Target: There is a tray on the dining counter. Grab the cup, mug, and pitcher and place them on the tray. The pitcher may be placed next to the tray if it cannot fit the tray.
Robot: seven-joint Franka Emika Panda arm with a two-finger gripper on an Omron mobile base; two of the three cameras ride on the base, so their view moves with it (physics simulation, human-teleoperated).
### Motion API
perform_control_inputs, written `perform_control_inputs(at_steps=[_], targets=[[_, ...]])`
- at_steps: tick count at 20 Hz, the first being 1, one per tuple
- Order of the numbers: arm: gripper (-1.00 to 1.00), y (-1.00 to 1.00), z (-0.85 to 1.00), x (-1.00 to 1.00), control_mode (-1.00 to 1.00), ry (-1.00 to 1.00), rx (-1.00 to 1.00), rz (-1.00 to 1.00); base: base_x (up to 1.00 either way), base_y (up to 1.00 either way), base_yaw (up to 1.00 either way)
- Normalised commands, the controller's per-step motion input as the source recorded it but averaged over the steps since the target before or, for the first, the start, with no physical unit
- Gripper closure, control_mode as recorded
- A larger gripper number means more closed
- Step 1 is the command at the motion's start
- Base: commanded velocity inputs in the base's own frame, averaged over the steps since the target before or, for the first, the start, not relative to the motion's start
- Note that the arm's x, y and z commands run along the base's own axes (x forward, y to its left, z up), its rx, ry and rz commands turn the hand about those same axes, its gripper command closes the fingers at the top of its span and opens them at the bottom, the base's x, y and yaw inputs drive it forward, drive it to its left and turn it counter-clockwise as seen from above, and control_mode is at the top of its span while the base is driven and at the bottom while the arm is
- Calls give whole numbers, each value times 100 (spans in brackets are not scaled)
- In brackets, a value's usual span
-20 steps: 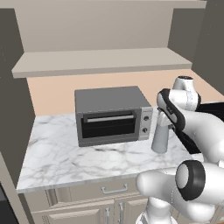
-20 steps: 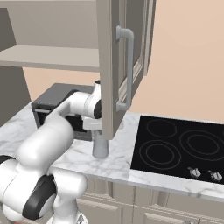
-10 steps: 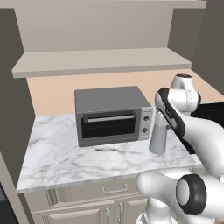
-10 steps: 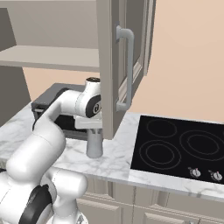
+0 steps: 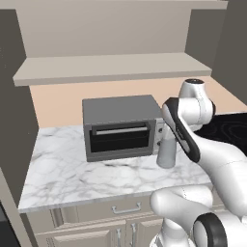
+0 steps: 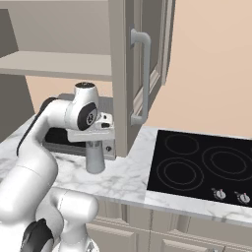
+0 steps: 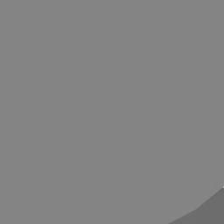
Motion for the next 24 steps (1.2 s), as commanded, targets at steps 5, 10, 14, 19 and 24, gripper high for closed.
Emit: perform_control_inputs(at_steps=[5,10,14,19,24], targets=[[100,21,23,0,-100,-1,0,0,0,0,0],[100,9,26,0,-100,0,0,0,0,0,0],[100,2,16,0,-100,0,0,0,0,0,0],[100,3,11,0,-100,0,0,0,0,0,0],[100,5,3,0,-100,1,0,0,0,0,0]])
